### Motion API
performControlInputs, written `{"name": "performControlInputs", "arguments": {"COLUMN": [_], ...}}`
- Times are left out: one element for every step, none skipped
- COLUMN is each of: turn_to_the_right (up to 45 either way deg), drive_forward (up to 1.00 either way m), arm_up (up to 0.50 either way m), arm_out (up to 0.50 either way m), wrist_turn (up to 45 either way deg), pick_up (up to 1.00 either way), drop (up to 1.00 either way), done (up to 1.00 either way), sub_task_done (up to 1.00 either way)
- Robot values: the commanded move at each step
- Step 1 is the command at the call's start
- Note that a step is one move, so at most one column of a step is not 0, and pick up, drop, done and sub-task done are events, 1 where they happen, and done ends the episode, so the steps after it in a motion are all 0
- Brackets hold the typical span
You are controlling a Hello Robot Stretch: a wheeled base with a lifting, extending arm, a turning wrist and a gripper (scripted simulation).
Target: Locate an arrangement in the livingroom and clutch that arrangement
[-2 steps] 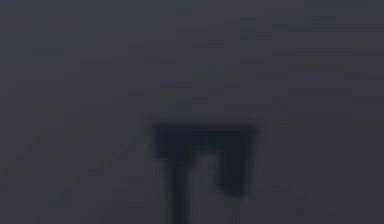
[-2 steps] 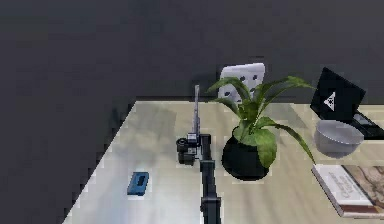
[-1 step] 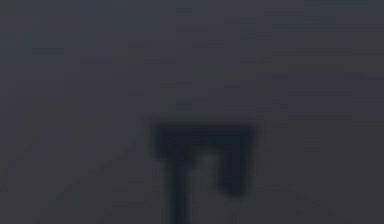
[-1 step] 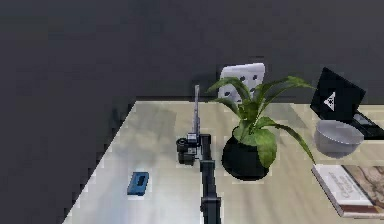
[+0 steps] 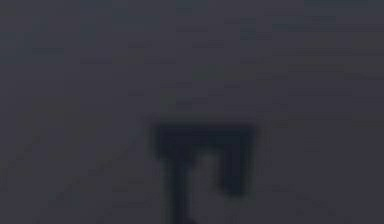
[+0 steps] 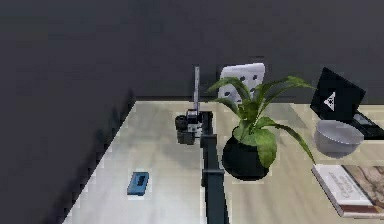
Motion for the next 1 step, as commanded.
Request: {"name": "performControlInputs", "arguments": {"turn_to_the_right": [0.0], "drive_forward": [0.0], "arm_up": [0.0], "arm_out": [0.0], "wrist_turn": [0.0], "pick_up": [0.0], "drop": [0.0], "done": [1.0], "sub_task_done": [0.0]}}
